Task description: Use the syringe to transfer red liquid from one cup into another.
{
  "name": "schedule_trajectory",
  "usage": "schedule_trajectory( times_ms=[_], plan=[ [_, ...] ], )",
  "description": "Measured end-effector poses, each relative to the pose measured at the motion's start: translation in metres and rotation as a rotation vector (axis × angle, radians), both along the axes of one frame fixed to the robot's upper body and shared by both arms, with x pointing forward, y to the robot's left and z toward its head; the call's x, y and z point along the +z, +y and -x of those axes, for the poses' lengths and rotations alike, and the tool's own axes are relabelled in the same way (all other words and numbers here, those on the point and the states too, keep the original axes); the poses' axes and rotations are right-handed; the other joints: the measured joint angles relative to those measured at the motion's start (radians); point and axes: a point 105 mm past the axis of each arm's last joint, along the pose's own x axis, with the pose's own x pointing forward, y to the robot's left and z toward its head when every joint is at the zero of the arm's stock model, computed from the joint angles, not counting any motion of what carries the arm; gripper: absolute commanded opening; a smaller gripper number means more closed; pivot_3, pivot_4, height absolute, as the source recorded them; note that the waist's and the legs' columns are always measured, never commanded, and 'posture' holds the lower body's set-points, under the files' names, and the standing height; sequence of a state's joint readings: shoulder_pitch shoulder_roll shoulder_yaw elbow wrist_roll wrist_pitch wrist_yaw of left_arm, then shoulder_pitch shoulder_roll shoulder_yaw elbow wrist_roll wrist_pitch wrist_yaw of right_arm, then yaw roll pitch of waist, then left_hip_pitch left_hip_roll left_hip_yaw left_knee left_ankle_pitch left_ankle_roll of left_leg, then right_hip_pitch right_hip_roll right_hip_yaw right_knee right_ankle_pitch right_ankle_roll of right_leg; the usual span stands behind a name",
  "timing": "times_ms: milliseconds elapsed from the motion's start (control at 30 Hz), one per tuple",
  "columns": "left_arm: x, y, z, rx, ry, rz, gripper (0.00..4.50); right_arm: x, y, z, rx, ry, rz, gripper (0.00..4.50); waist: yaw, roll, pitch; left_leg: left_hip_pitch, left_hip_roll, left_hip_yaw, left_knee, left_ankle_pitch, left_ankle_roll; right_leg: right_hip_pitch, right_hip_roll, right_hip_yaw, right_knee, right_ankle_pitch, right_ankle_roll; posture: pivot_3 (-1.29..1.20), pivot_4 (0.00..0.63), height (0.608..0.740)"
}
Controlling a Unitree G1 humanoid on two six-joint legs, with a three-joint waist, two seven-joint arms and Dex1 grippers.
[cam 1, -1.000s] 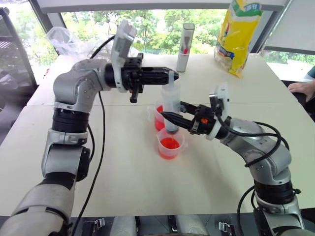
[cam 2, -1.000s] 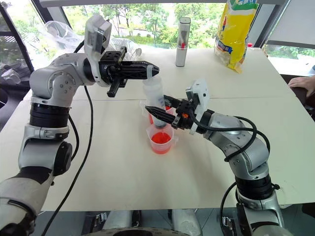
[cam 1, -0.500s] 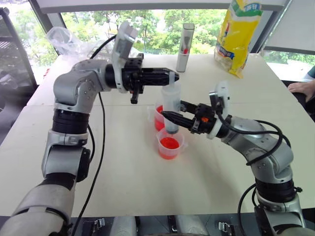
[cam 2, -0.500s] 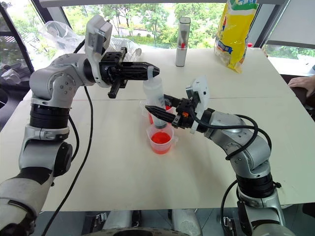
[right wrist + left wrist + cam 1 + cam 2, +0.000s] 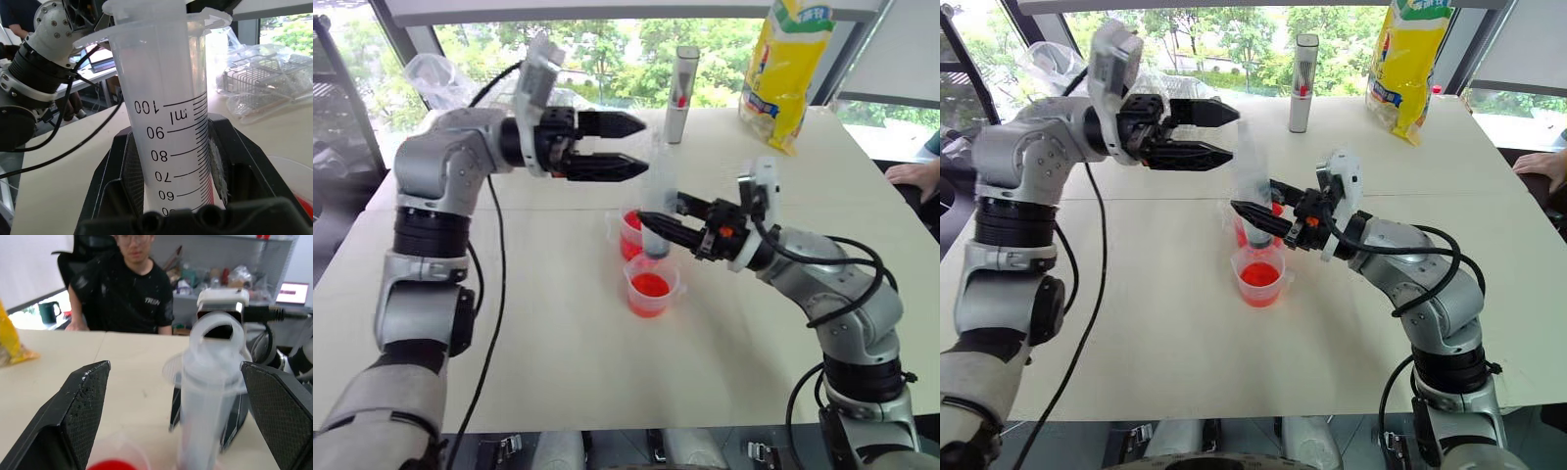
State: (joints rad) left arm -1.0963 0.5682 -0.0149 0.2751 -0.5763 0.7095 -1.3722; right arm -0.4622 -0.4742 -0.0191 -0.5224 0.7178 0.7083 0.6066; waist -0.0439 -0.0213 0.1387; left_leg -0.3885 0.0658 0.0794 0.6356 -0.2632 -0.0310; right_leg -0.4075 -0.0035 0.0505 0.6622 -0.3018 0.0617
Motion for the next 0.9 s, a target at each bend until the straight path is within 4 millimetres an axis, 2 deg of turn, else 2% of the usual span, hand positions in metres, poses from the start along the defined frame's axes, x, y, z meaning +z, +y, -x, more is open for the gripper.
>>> schedule_trajectory(
  times_ms=[167, 300, 433, 600, 767, 833, 900],
  plan=[
    [-0.009, 0.038, 0.0, 0.103, 0.039, -0.061, 4.46, 0.005, 0.0, 0.0, 0.003, -0.019, -0.01, 1.44, 0.0, 0.0, 0.0, 0.0, 0.001, 0.0, -0.002, 0.0, 0.0, 0.0, 0.0, 0.0, 0.0, 0.0, 0.0, 0.0, 0.15, 0.74],
    [-0.051, 0.066, 0.014, 0.143, 0.13, -0.182, 4.46, 0.008, -0.001, 0.0, 0.002, -0.032, -0.013, 1.44, 0.001, 0.0, 0.0, 0.0, 0.001, 0.0, -0.002, 0.0, 0.0, 0.0, 0.0, 0.001, 0.0, 0.0, 0.0, 0.0, 0.15, 0.74],
    [-0.072, 0.072, 0.025, 0.137, 0.168, -0.239, 4.46, 0.012, -0.004, 0.0, -0.002, -0.037, -0.025, 1.44, 0.01, 0.0, 0.0, -0.001, 0.001, 0.0, -0.001, 0.0, 0.0, 0.0, -0.002, 0.001, 0.0, 0.0, -0.001, 0.0, 0.15, 0.74],
    [-0.068, 0.066, 0.027, 0.145, 0.124, -0.249, 4.46, 0.023, -0.009, -0.003, -0.004, -0.016, 0.002, 1.44, 0.013, 0.0, 0.0, -0.001, 0.0, 0.001, -0.001, 0.0, 0.0, 0.0, -0.002, 0.001, -0.001, 0.0, 0.0, 0.0, 0.15, 0.74],
    [-0.072, 0.062, 0.027, 0.149, 0.118, -0.236, 4.46, 0.066, -0.044, -0.036, -0.155, 0.063, 0.064, 1.44, 0.008, 0.0, 0.0, 0.0, 0.0, 0.001, -0.002, 0.0, 0.0, -0.001, -0.002, 0.001, 0.0, 0.0, -0.001, 0.0, 0.15, 0.74],
    [-0.073, 0.06, 0.027, 0.141, 0.105, -0.23, 4.46, 0.076, -0.058, -0.048, -0.215, 0.137, 0.089, 1.44, 0.007, 0.0, 0.0, 0.0, 0.0, 0.001, -0.003, 0.0, 0.0, -0.001, -0.003, 0.001, -0.001, -0.001, -0.002, 0.0, 0.15, 0.74],
    [-0.076, 0.059, 0.028, 0.139, 0.1, -0.228, 4.46, 0.076, -0.065, -0.058, -0.262, 0.235, 0.121, 1.44, 0.001, 0.0, 0.0, 0.0, 0.0, 0.001, -0.004, 0.0, 0.0, -0.002, -0.003, 0.001, -0.001, -0.001, -0.003, 0.0, 0.15, 0.74]
  ],
)
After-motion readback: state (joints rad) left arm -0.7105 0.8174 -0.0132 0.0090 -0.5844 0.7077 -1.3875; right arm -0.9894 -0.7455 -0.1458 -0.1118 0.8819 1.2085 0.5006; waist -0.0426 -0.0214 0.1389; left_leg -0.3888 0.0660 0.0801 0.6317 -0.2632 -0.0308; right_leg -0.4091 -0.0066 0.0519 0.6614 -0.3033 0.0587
